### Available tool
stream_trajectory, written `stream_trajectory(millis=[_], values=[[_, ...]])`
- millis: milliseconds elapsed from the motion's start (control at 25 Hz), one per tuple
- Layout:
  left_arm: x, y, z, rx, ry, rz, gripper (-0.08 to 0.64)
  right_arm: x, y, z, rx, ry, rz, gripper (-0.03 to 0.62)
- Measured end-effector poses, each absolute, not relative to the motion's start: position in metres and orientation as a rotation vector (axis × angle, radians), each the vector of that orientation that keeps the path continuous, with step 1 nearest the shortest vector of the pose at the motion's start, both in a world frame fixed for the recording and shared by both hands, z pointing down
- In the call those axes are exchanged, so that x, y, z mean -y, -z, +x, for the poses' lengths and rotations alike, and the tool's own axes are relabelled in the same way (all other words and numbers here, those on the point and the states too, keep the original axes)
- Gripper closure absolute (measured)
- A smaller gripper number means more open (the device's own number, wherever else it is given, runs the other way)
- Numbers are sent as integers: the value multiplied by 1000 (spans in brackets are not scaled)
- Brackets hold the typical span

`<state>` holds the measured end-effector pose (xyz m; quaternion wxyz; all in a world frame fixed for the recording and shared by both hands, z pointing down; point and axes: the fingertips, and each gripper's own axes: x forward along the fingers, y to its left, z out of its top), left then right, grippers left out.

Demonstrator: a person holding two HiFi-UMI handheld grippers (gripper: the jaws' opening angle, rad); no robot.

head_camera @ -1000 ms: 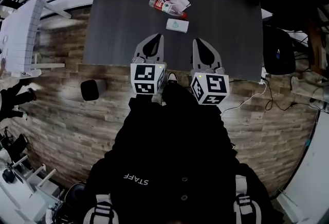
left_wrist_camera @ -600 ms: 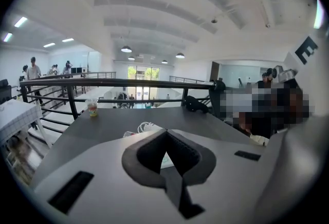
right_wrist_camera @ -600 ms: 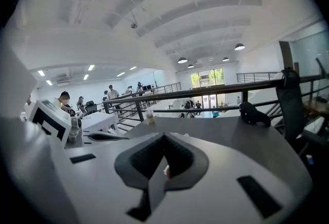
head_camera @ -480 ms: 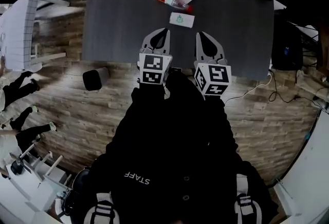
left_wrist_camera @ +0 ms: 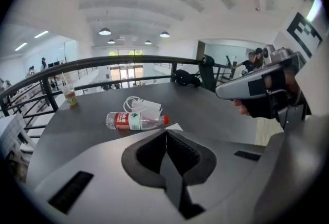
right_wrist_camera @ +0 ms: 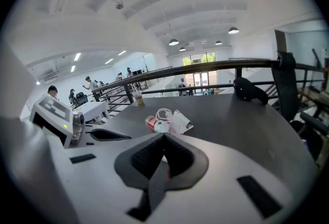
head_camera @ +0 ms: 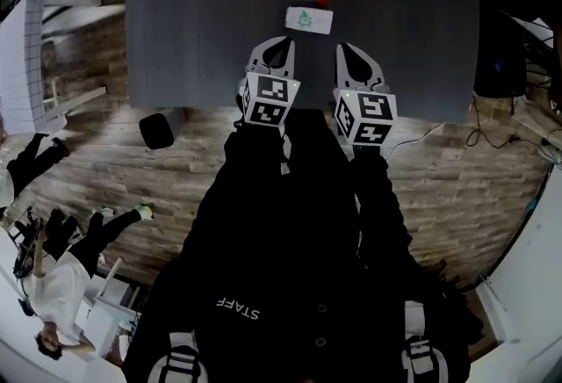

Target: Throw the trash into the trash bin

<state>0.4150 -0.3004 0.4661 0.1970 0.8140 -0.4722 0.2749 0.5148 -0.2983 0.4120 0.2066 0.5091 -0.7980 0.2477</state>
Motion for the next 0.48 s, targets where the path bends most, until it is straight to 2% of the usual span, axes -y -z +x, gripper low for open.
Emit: stream_trajectory(millis=[200, 320, 480], values=[[309, -509, 433, 1172, -975, 2411, 555, 301, -443, 519, 2198, -730, 1389, 578], [315, -534, 442, 1096, -1099, 2473, 490, 303, -460, 527, 2181, -760, 1389, 578], [318, -559, 449, 1013, -1256, 2539, 468, 302, -476, 533, 2163, -795, 1381, 578]])
